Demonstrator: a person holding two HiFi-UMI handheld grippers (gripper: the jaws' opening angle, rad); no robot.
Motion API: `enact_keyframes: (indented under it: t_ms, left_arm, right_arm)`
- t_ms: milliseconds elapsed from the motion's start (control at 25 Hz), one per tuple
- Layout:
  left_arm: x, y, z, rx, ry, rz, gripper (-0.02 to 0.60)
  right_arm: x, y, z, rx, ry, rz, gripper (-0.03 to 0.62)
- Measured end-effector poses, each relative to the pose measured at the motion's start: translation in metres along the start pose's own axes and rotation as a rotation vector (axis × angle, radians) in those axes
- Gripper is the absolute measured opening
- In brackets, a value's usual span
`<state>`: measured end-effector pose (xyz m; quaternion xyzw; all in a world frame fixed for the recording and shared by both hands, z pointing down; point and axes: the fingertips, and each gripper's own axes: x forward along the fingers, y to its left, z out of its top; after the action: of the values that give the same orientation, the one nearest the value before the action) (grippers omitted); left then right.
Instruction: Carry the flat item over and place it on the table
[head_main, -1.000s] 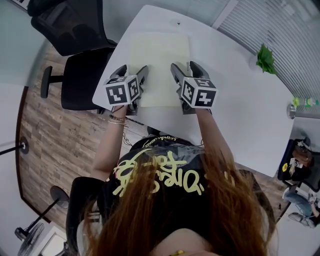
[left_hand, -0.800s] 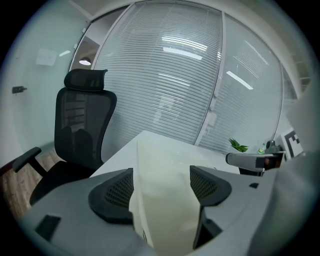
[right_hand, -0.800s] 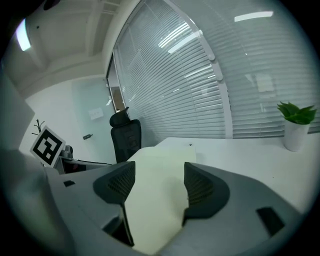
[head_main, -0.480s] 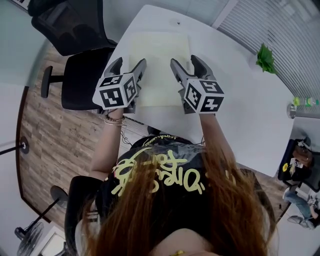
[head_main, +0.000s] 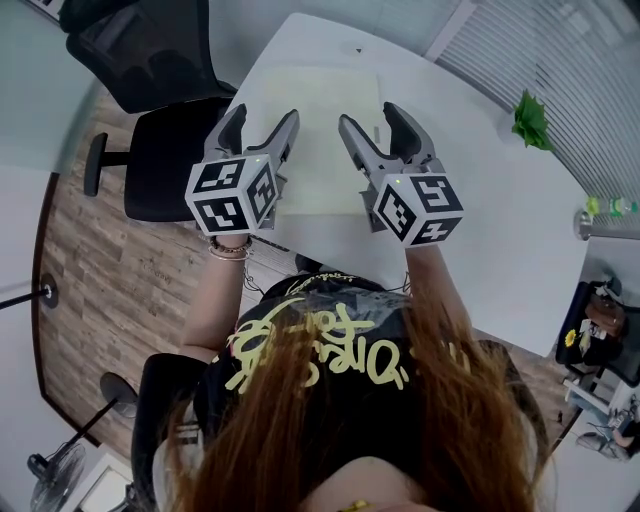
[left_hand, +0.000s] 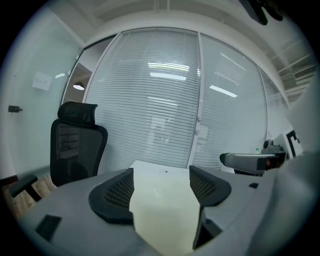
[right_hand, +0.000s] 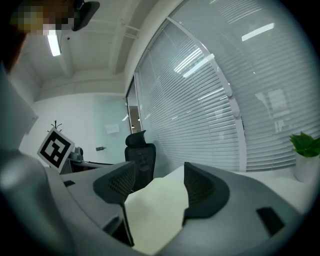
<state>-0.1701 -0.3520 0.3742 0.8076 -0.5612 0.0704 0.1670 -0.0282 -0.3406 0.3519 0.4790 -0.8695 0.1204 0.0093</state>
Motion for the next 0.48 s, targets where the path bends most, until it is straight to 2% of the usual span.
enact_keyframes:
  t_ms: [200,480]
  left_arm:
    - [-0.011,-0.009,0.023,0.022,-0.085,-0.003,0.341]
    - [-0.021,-0.02,0.038,0.035,-0.139,-0.016,0.333]
  right_arm:
    - [-0.008,0.011,0.024,-0.003,-0.076,0.048,0.308]
    - [-0.021,0.023,0.05,-0.029,-0.177,0.094,0.308]
